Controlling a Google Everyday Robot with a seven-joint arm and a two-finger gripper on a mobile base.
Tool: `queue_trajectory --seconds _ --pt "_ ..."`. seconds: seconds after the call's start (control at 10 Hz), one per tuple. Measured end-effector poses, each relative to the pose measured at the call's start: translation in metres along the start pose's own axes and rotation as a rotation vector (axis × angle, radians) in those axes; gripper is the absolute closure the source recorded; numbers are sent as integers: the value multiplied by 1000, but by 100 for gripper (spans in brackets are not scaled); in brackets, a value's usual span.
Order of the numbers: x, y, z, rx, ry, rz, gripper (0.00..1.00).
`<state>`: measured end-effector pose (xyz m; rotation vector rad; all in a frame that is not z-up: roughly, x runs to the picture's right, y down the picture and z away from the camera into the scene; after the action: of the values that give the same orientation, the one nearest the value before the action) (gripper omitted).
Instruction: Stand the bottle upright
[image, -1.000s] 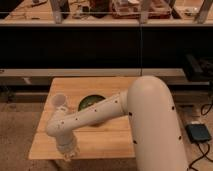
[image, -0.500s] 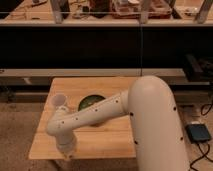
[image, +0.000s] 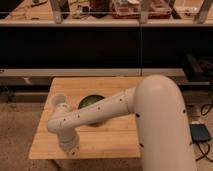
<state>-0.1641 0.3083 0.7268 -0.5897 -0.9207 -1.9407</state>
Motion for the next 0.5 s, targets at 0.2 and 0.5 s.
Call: queue_trajectory --seconds 0.2,0.5 --pt "-11 22 -28 -45 6 5 63" --pt "-17 34 -60 -71 17 -21 63"
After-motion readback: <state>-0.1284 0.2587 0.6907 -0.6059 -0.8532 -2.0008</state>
